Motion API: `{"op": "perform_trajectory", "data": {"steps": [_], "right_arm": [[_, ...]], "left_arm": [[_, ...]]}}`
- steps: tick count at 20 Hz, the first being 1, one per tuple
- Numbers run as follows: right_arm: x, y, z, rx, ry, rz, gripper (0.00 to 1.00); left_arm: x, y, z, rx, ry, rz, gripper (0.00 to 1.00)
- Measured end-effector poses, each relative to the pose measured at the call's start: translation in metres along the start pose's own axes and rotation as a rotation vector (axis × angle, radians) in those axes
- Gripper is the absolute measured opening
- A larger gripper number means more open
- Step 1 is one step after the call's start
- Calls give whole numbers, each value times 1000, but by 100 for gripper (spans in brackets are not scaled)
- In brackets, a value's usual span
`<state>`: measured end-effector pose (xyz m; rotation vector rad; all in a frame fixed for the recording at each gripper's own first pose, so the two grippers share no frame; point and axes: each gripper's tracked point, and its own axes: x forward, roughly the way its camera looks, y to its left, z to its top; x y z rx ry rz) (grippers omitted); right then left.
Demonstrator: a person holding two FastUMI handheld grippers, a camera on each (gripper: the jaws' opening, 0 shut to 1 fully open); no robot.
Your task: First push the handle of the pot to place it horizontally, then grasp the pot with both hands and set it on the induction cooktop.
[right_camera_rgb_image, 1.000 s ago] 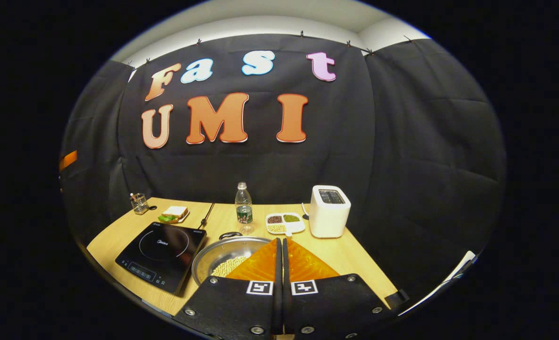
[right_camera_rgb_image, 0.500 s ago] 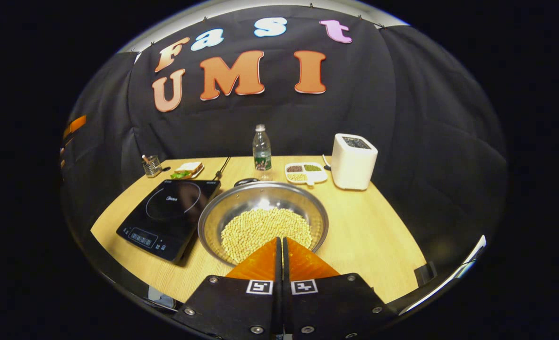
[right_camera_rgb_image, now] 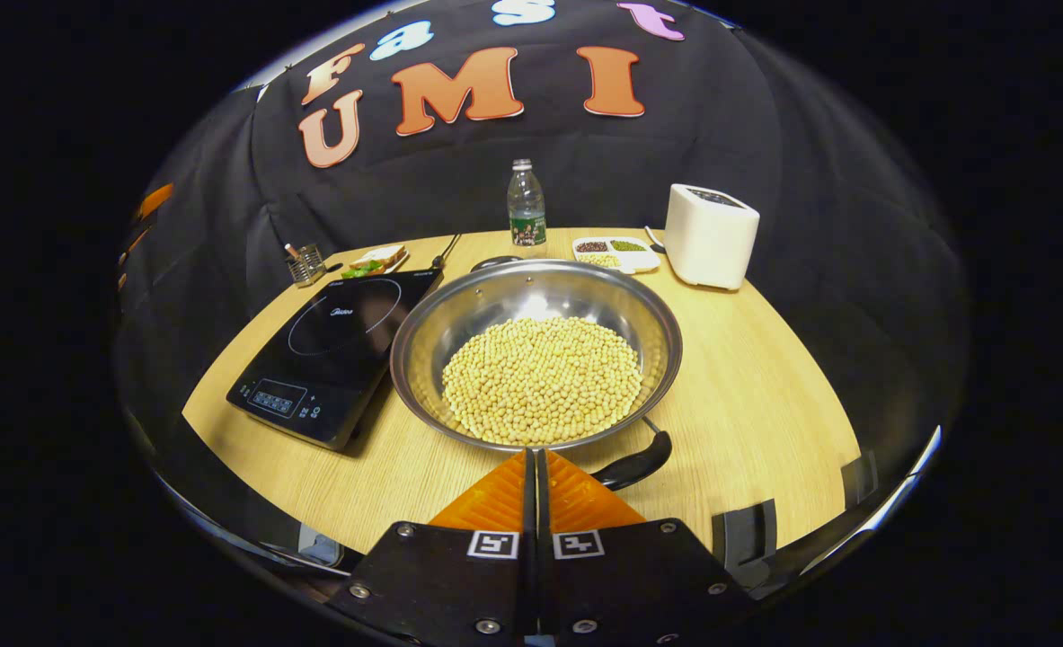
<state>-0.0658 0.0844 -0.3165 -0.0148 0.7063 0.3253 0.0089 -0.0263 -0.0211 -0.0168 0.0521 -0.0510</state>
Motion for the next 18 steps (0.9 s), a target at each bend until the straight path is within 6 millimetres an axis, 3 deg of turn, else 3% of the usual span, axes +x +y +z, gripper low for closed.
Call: {"op": "perform_trajectory", "data": {"steps": [6, 8, 10, 18], "right_arm": [[8, 5, -16, 14, 62, 20, 0], [10, -3, -20, 16, 76, -2, 0], [7, -1, -18, 45, 77, 8, 0], [15, -24, -10, 71, 72, -48, 0]], "left_arm": [[3, -2, -5, 3, 13, -6, 100], [4, -2, -4, 5, 9, -5, 98], [2, -1, -2, 7, 4, -3, 98], [7, 0, -9, -1, 21, 0, 100]]}}
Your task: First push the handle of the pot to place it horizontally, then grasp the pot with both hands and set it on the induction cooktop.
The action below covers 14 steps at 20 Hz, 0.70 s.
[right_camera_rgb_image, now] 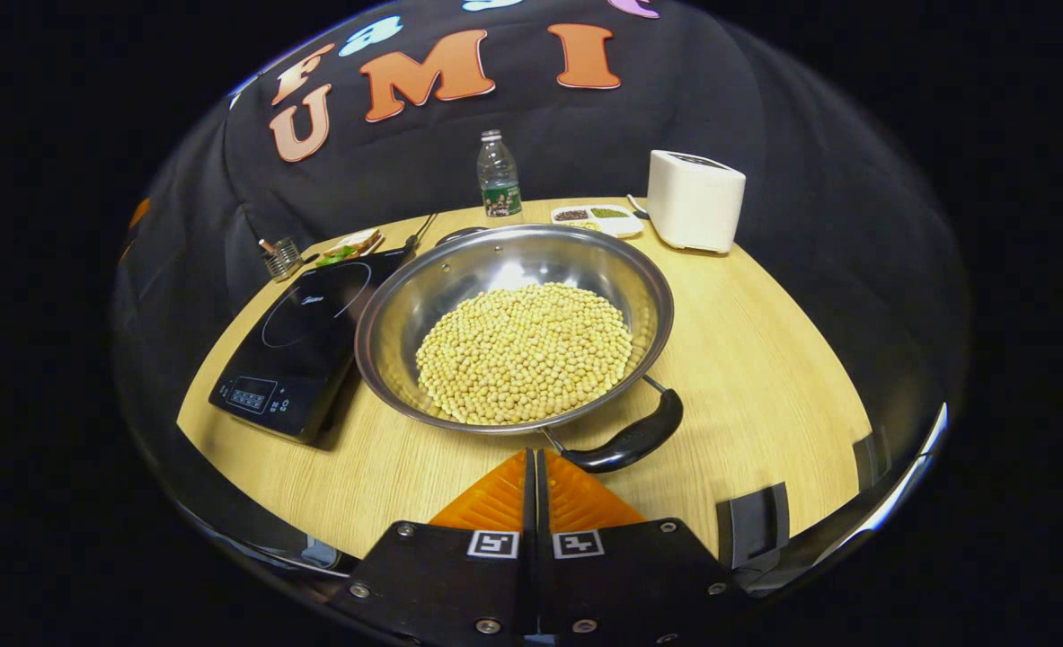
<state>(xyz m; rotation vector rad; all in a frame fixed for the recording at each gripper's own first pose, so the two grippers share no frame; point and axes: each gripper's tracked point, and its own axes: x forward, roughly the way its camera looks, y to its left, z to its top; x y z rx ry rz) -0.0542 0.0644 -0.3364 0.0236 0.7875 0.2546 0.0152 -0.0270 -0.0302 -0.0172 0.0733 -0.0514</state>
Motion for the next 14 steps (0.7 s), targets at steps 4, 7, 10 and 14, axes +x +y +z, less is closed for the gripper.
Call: {"op": "perform_trajectory", "data": {"steps": [4, 7, 10, 14], "right_arm": [[3, -17, 13, 32, -19, -31, 0], [7, -30, 21, 46, -34, -54, 0], [15, -41, 28, 45, -38, -73, 0], [22, -54, 36, 52, -47, -92, 0]], "left_arm": [[3, -2, -2, -2, 3, 0, 100], [7, -5, -4, 5, 9, 0, 98], [11, -9, -5, 9, 13, -3, 100], [19, -17, -8, 18, 23, -9, 100]]}}
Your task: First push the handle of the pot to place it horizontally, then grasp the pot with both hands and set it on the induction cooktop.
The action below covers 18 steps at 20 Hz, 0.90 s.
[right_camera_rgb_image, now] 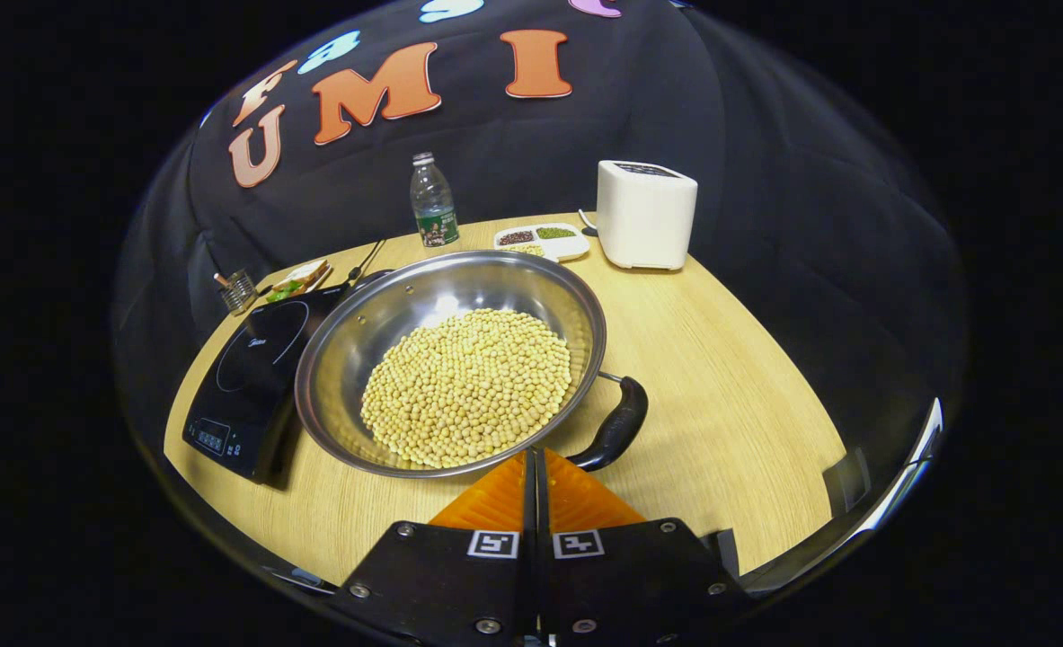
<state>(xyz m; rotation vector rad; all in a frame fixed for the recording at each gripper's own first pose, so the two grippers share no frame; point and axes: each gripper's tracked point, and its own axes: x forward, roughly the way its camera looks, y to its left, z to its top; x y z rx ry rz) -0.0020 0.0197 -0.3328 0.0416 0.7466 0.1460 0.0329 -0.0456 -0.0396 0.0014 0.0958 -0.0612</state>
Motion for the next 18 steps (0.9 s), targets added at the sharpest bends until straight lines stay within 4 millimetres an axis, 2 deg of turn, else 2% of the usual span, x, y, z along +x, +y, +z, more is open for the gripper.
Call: {"op": "perform_trajectory", "data": {"steps": [11, 14, 18], "right_arm": [[39, -38, 38, -30, -37, -50, 0], [51, -45, 48, -20, -44, -60, 0], [63, -53, 60, -34, -50, -83, 0]], "left_arm": [[27, -36, -13, 20, 37, -34, 100], [37, -53, -18, 22, 47, -52, 100], [52, -81, -37, 19, 85, -85, 99]]}}
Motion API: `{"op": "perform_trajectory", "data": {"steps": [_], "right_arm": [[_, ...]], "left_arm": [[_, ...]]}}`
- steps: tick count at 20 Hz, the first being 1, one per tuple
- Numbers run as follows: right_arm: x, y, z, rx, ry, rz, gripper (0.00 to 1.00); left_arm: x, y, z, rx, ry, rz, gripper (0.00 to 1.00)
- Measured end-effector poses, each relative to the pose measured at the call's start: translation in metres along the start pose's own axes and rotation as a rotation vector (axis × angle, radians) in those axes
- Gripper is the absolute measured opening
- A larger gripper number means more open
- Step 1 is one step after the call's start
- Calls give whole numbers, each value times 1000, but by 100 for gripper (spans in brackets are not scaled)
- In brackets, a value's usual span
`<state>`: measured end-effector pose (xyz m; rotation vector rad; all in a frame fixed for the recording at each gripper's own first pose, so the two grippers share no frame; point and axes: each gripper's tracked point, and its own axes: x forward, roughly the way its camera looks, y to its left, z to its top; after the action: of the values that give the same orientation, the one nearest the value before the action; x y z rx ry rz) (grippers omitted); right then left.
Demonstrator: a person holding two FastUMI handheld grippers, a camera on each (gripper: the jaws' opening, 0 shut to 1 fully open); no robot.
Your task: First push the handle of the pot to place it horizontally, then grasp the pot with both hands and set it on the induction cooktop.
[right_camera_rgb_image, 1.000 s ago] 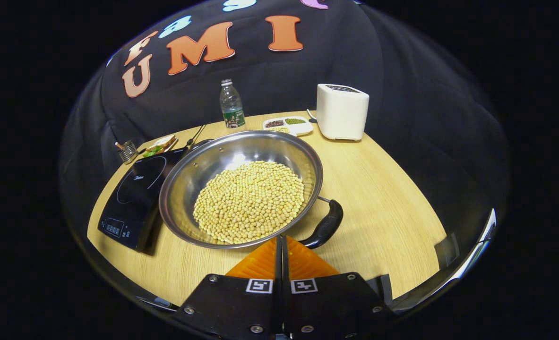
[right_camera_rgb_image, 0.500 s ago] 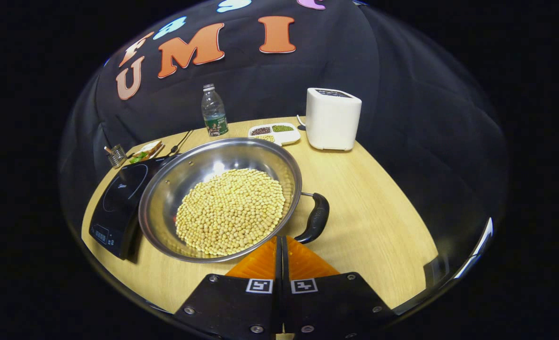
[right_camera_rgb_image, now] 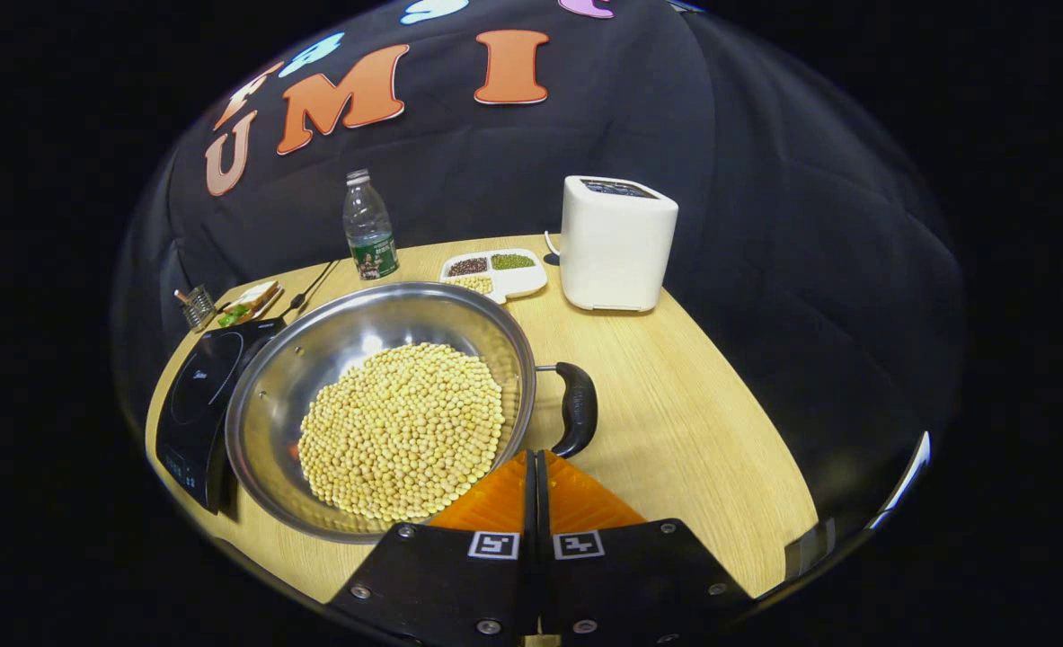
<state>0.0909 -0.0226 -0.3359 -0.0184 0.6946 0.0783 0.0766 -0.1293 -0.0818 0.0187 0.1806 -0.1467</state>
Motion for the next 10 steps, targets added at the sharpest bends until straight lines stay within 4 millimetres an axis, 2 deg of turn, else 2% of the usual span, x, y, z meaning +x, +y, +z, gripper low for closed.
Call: {"op": "perform_trajectory", "data": {"steps": [5, 8, 10], "right_arm": [[15, -4, 13, -26, -12, -13, 0], [24, -6, 21, -48, -29, -28, 0], [28, -8, 24, -57, -32, -37, 0]], "left_arm": [[23, -44, -24, -37, 45, -60, 100], [33, -76, -47, -46, 88, -111, 97], [39, -99, -67, -43, 127, -147, 99]]}}
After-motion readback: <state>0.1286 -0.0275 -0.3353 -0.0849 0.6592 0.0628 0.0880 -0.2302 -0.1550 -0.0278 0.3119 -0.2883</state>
